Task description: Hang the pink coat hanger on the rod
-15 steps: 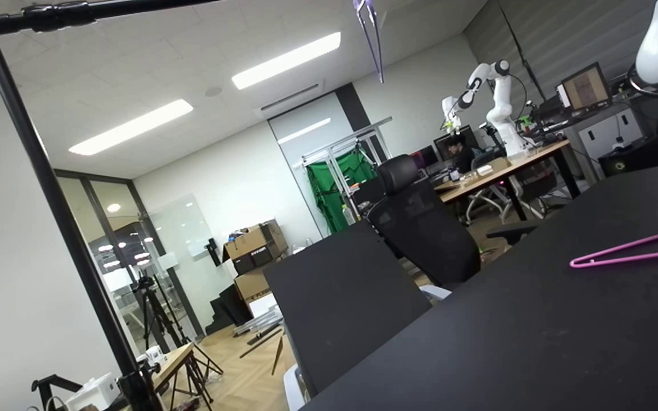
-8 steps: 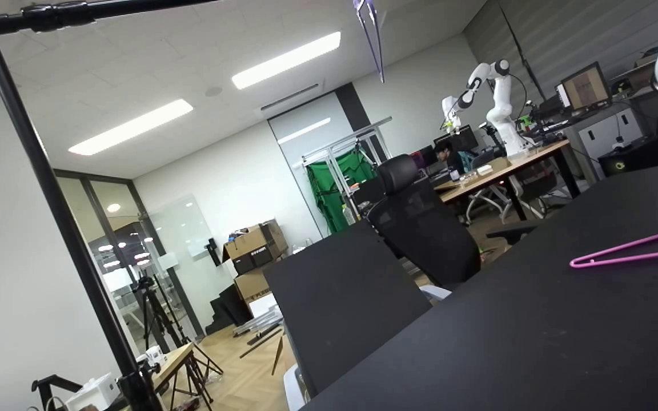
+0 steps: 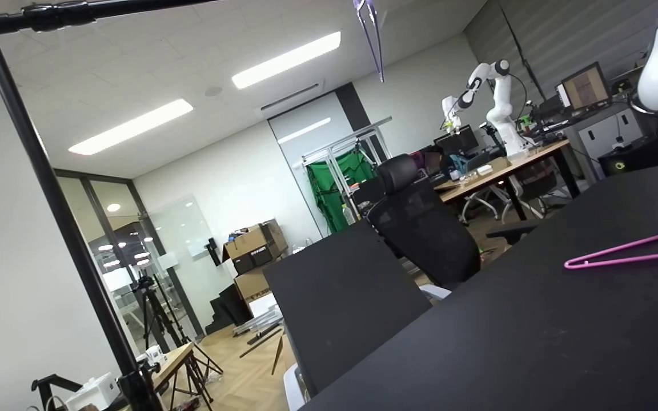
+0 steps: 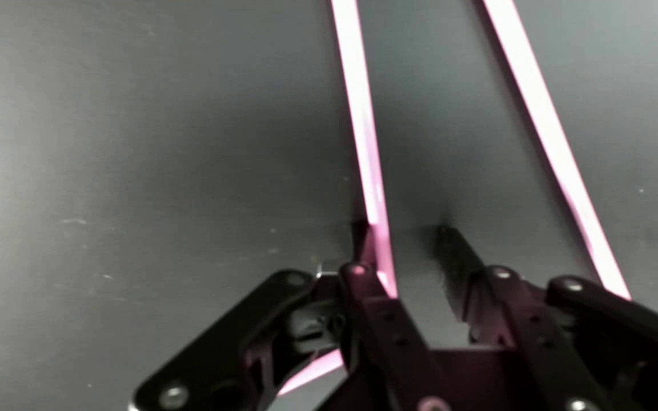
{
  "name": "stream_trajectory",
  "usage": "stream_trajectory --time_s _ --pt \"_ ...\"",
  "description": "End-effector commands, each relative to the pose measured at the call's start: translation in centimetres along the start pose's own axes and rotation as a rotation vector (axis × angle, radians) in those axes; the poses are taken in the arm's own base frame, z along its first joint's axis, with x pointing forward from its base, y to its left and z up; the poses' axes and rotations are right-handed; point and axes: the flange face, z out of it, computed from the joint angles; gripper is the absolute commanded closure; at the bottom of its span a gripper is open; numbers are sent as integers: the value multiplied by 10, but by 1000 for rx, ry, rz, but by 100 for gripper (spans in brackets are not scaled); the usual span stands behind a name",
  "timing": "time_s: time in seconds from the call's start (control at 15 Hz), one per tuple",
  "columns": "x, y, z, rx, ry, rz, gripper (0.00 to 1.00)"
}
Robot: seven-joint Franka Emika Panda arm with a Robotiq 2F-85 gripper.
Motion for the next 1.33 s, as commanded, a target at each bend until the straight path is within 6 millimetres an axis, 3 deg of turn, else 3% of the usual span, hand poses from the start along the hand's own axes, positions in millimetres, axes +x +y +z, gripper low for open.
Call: stream_trajectory --time_s 0.0,0.13,0.2,0.27,0.53,0.87,1.07,1.27 --pt "6 -37 3 -13 13 26 95" --pt "9 -52 3 -9 16 31 100" --pt "12 -4 -5 6 -4 29 100" --pt "8 -23 -7 7 -9 38 98" --pt "4 -45 -33 -74 -101 7 98" --pt "9 -78 -96 -353 -162 -141 98" --pt "16 -56 -125 -533 -183 -236 98" --pt "23 -11 -160 -716 -202 -322 98"
